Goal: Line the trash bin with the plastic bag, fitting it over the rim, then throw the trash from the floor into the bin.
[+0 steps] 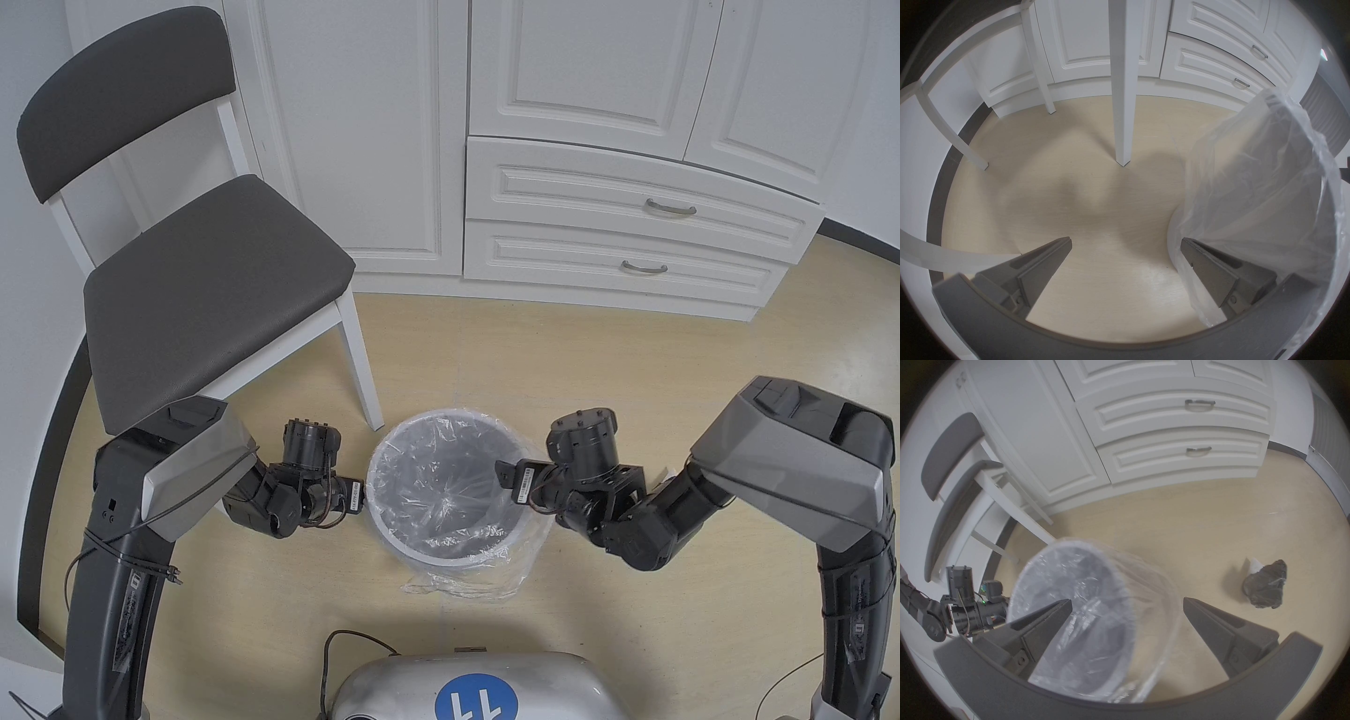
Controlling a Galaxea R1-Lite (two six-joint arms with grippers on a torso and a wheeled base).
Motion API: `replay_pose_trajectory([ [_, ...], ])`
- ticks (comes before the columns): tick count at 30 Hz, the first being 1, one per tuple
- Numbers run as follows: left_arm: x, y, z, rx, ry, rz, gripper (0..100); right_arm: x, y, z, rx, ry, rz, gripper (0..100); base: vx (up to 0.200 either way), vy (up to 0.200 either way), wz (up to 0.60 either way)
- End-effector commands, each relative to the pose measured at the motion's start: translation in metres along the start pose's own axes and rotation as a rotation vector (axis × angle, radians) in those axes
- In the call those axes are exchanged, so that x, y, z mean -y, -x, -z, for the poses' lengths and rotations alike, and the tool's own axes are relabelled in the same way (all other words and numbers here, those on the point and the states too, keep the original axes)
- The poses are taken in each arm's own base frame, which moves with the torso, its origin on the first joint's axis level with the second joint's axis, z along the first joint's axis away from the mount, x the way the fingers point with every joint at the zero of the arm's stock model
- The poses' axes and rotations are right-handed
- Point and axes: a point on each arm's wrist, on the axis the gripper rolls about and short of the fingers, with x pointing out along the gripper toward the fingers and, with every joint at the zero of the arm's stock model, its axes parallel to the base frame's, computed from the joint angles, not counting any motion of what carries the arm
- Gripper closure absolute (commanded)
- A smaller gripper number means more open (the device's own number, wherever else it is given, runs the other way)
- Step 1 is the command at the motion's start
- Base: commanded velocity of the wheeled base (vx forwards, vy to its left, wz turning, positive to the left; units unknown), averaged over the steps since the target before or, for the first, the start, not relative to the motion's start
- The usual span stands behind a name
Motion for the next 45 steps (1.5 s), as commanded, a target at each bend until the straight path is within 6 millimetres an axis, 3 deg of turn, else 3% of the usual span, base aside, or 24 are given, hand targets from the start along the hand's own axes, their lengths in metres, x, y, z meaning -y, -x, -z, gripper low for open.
replay_pose_trajectory([
  [1, -0.007, 0.017, -0.012, 0.015, -0.010, -0.004, 0, -0.018, -0.008, 0.036, 0.003, 0.055, 0.040, 0, 0.000, 0.000, 0.00],
  [7, -0.008, 0.019, -0.014, 0.021, -0.018, -0.009, 0, -0.028, -0.008, 0.053, 0.021, 0.161, 0.111, 0, 0.000, 0.000, 0.00],
  [12, -0.009, 0.019, -0.015, 0.023, -0.017, -0.013, 0, -0.024, -0.018, 0.071, 0.021, 0.238, 0.196, 0, 0.000, 0.000, 0.00],
  [20, -0.013, 0.025, -0.019, 0.030, -0.019, -0.019, 0, -0.014, 0.005, 0.063, -0.005, 0.323, 0.216, 0, 0.000, 0.000, 0.00],
  [27, -0.016, 0.028, -0.023, 0.040, -0.016, -0.024, 0, -0.015, 0.011, 0.075, -0.038, 0.365, 0.200, 0, 0.000, 0.000, 0.00],
  [38, -0.027, 0.047, -0.041, 0.082, 0.004, -0.029, 0, -0.034, 0.014, 0.108, -0.090, 0.354, 0.113, 0, 0.000, 0.000, 0.00],
  [45, -0.028, 0.066, -0.053, 0.111, 0.006, -0.010, 0, -0.049, 0.003, 0.104, -0.040, 0.230, 0.073, 0, 0.000, 0.000, 0.00],
])
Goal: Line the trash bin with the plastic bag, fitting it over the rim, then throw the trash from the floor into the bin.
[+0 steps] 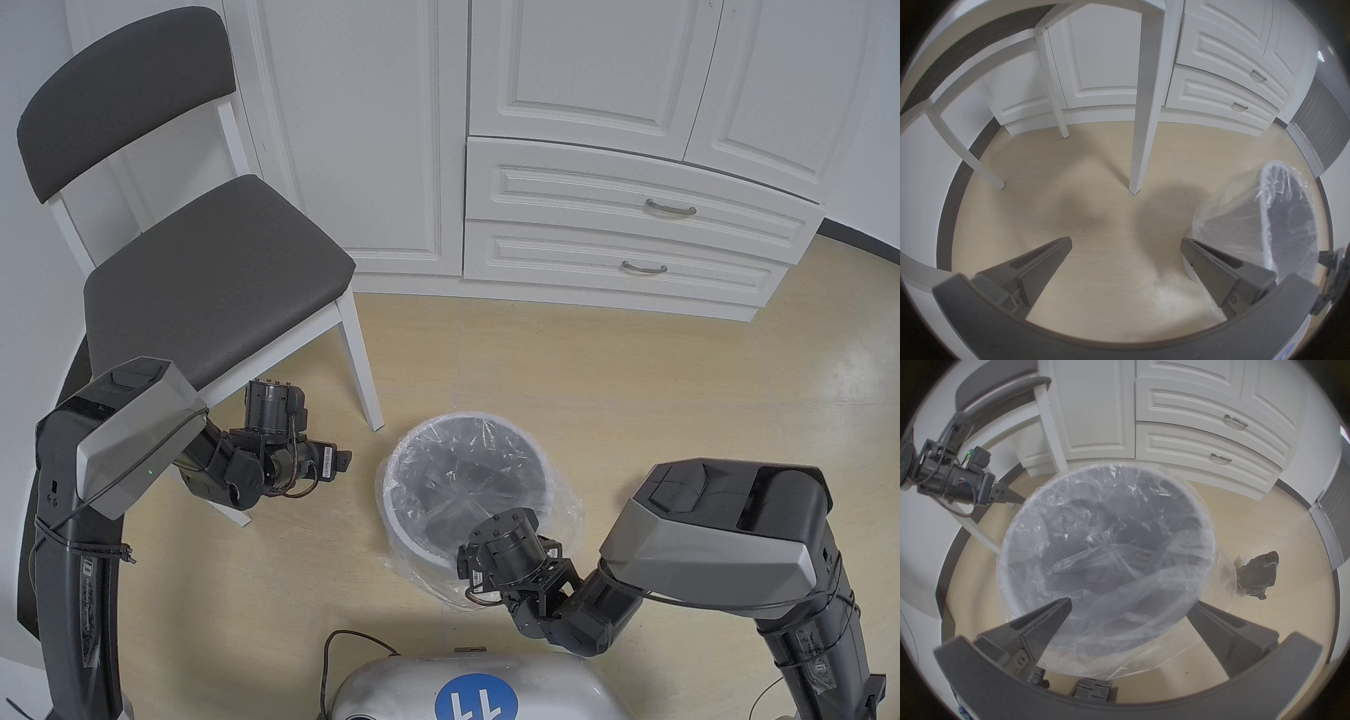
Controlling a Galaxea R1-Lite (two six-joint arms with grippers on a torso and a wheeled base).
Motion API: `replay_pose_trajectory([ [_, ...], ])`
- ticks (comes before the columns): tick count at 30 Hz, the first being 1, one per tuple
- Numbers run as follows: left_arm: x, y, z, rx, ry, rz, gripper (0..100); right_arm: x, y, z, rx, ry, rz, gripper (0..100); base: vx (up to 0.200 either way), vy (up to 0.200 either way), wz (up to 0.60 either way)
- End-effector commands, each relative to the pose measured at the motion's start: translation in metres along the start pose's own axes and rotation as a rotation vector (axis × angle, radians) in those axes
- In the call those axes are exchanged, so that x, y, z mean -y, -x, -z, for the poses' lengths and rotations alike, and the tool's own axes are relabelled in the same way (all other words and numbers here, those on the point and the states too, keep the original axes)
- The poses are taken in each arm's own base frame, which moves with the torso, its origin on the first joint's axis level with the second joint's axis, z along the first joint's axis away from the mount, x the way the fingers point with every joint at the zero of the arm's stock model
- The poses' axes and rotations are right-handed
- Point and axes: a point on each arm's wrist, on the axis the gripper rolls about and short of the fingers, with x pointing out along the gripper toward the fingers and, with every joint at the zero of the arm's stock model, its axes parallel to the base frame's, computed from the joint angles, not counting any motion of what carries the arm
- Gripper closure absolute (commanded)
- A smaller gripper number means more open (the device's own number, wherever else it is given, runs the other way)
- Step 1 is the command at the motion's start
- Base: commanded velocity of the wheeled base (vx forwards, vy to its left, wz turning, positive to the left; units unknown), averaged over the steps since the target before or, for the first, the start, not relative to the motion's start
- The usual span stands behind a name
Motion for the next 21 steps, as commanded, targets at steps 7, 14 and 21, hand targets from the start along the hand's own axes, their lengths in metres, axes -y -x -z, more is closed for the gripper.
replay_pose_trajectory([
  [7, 0.008, 0.032, -0.023, 0.074, -0.004, 0.030, 0, -0.019, -0.018, -0.008, 0.098, -0.161, -0.051, 0, 0.000, 0.000, 0.00],
  [14, 0.014, 0.041, -0.025, 0.118, -0.010, 0.068, 0, -0.025, -0.024, -0.014, 0.144, -0.244, -0.079, 0, 0.000, 0.000, 0.00],
  [21, 0.021, 0.044, -0.025, 0.121, -0.016, 0.083, 0, -0.032, -0.028, -0.014, 0.152, -0.289, -0.107, 0, 0.000, 0.000, 0.00],
])
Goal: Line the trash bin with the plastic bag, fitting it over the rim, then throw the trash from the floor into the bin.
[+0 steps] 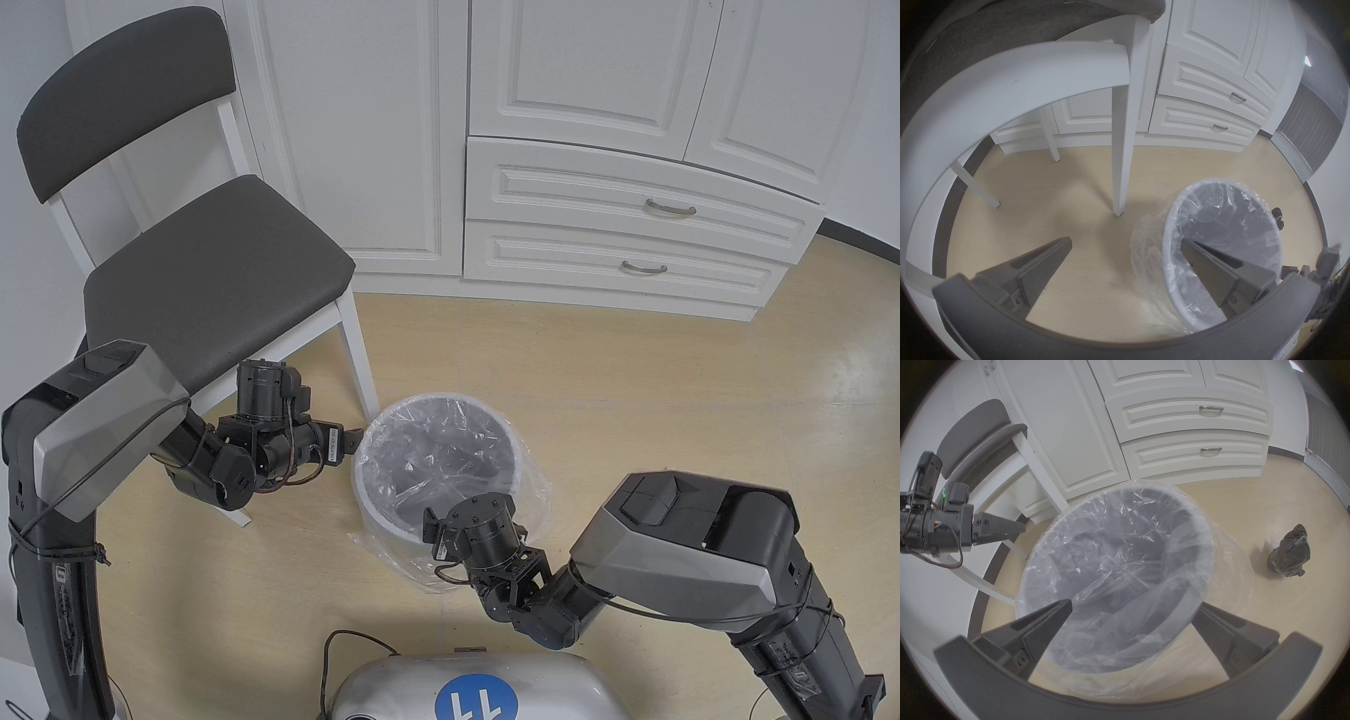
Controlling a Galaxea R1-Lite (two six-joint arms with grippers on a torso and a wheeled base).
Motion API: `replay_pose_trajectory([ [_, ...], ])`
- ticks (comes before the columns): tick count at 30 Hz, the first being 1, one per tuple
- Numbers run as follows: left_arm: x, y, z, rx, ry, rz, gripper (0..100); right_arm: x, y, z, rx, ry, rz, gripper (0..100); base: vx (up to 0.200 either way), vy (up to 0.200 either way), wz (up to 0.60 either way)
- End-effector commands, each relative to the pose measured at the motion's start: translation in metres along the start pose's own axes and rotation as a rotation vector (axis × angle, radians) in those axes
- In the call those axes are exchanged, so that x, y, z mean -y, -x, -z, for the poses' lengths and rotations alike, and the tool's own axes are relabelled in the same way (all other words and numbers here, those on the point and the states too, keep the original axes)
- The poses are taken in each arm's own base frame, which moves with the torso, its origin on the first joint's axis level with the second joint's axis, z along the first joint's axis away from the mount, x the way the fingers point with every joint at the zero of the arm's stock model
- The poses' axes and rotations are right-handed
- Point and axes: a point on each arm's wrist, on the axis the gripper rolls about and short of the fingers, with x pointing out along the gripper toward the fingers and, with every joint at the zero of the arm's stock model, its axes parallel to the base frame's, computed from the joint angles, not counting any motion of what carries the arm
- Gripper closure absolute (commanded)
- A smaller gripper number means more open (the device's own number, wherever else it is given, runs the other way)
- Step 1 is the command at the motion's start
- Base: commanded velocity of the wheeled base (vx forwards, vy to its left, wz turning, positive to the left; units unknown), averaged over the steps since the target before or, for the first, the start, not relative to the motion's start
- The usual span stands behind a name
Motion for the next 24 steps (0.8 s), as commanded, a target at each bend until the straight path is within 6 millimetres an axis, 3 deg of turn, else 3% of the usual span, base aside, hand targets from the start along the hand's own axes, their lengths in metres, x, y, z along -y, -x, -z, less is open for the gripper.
replay_pose_trajectory([
  [1, 0.005, 0.003, -0.003, 0.012, -0.005, 0.010, 0, -0.003, -0.006, 0.004, 0.008, -0.025, -0.007, 0, 0.000, 0.000, 0.00],
  [5, 0.007, 0.004, -0.002, 0.016, -0.007, 0.015, 0, -0.011, -0.010, -0.001, 0.044, -0.103, -0.035, 0, 0.000, 0.000, 0.00],
  [16, 0.006, 0.004, -0.002, 0.014, -0.006, 0.016, 0, -0.002, -0.003, 0.004, 0.005, -0.056, -0.025, 0, 0.000, 0.000, 0.00],
  [24, 0.008, 0.006, 0.001, 0.008, -0.011, 0.030, 0, 0.003, 0.026, -0.025, -0.027, -0.015, -0.074, 0, 0.000, 0.000, 0.00],
])
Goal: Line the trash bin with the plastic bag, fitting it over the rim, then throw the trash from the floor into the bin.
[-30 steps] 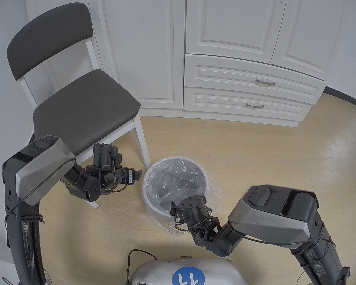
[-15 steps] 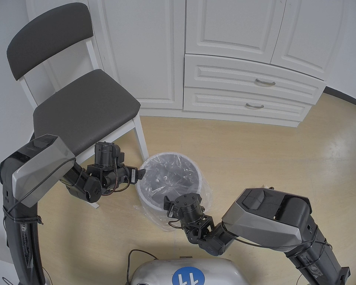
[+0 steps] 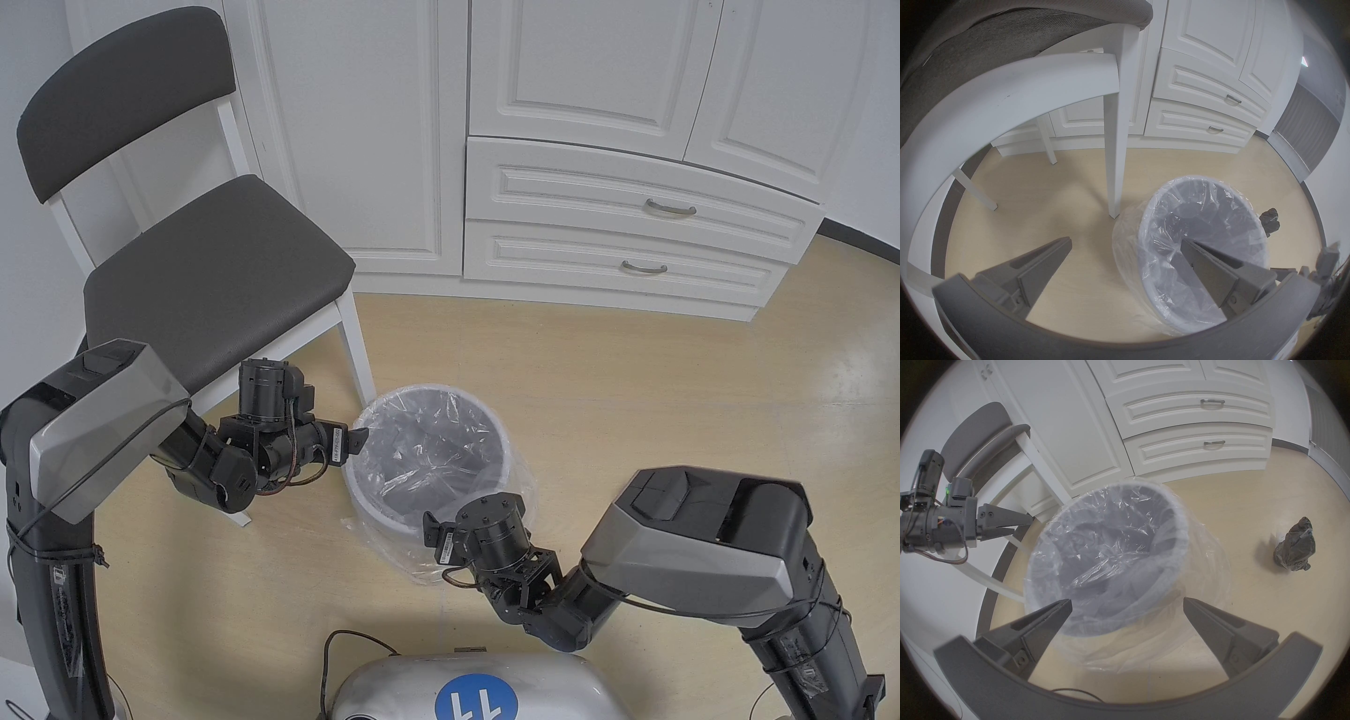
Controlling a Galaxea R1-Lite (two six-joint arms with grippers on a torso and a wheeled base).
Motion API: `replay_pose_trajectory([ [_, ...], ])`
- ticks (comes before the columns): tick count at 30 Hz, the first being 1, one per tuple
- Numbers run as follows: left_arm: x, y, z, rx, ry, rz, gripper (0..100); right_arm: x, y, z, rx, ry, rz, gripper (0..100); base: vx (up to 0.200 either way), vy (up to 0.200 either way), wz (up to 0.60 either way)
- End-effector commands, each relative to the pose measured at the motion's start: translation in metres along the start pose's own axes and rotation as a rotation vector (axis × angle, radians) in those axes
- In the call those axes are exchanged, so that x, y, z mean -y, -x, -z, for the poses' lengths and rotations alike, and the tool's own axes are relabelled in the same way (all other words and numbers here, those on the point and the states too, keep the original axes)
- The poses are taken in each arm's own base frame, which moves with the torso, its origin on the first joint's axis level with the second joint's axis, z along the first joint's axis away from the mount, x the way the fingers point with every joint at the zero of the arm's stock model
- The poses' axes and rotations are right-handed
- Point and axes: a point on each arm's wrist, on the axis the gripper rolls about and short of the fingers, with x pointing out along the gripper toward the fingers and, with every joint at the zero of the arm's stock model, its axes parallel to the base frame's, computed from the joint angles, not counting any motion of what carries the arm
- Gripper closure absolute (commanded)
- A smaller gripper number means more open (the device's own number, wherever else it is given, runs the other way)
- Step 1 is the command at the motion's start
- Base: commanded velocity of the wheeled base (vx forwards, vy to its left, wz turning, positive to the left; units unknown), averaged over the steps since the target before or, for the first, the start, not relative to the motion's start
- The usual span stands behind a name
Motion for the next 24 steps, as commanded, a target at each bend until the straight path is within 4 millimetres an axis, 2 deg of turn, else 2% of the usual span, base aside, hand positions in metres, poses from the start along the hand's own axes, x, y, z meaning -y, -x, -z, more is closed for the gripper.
replay_pose_trajectory([
  [1, 0.003, 0.002, 0.004, -0.010, -0.005, 0.019, 0, -0.001, 0.018, -0.022, -0.001, 0.008, -0.022, 0, 0.000, 0.000, 0.00],
  [14, 0.010, 0.008, 0.016, -0.043, -0.067, 0.073, 0, 0.018, 0.022, 0.007, -0.112, 0.208, 0.036, 0, 0.000, 0.000, 0.00],
  [21, 0.012, 0.011, 0.019, -0.041, -0.083, 0.092, 0, 0.016, 0.024, -0.006, -0.077, 0.184, 0.027, 0, 0.000, 0.000, 0.00],
  [24, 0.015, 0.016, 0.026, -0.063, -0.119, 0.130, 0, 0.019, 0.026, -0.022, -0.052, 0.166, 0.034, 0, 0.000, 0.000, 0.00],
])
